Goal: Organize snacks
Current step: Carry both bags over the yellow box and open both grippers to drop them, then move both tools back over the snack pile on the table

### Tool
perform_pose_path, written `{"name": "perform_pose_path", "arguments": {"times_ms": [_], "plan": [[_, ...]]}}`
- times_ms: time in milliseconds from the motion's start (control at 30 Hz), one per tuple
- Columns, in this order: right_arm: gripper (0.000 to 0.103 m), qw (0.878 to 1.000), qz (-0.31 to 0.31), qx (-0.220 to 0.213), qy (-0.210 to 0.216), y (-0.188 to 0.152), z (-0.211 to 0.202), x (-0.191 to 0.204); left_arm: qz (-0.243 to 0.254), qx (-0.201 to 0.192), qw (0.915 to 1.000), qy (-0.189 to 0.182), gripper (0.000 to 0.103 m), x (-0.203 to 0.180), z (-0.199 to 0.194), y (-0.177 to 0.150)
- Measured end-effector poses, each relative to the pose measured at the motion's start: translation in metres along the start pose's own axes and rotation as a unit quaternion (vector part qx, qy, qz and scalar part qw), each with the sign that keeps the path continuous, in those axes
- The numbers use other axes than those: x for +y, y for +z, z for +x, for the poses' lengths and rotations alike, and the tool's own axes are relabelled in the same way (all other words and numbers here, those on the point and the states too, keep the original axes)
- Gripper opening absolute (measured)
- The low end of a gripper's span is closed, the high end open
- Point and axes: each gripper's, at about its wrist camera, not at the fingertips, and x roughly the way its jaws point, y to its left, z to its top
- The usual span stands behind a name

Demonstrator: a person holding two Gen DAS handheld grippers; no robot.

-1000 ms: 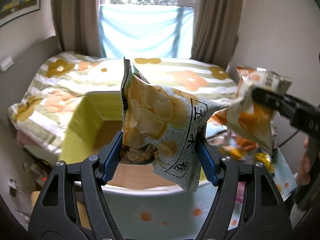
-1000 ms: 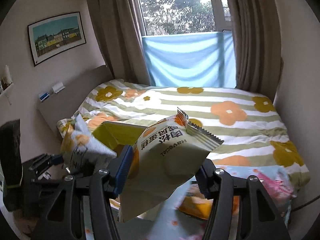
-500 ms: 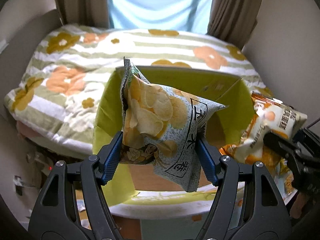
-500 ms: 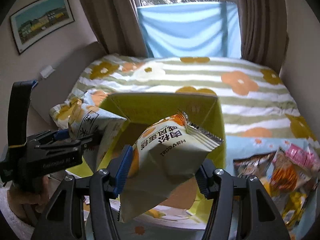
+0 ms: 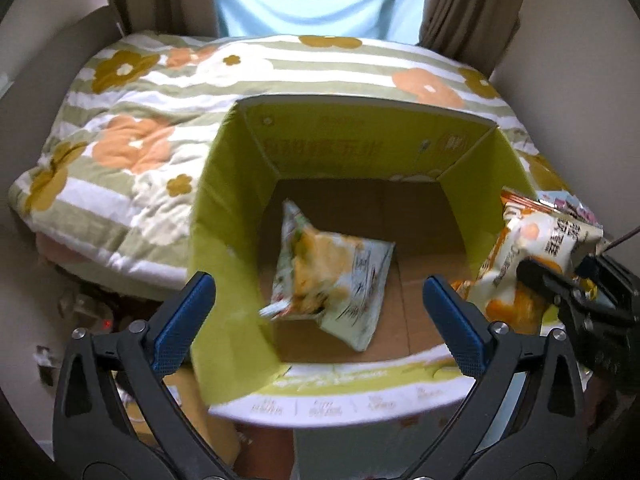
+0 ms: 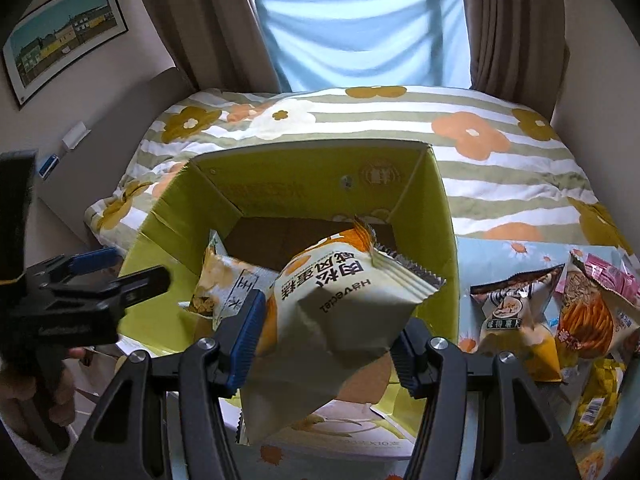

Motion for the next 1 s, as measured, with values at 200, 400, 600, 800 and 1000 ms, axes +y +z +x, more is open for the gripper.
{"name": "perform_pose_path", "arguments": {"times_ms": [200,400,600,800,1000], "plan": [[0.054,1.000,-0.001,0.010,0.021,0.001,0.005,0.002,-0.012,-0.009,0.9999,0.008,0.103,0.005,-0.015,-0.012],[0.103,0.999,0.006,0.004,0.035,-0.001,0.011,0.005,-0.012,-0.020,0.9995,0.021,0.103,0.002,-0.031,-0.019],[0.103,0.999,0.009,-0.020,0.040,-0.013,-0.009,0.002,-0.021,-0.028,0.9992,0.018,0.103,0.002,-0.042,-0.030],[0.103,0.999,0.017,-0.034,0.037,-0.016,-0.032,-0.002,-0.011,-0.040,0.9991,-0.001,0.103,-0.009,-0.051,-0.034],[0.103,0.998,0.025,-0.054,0.015,-0.025,-0.058,-0.011,0.015,-0.048,0.9983,-0.028,0.103,-0.030,-0.054,-0.035]]}}
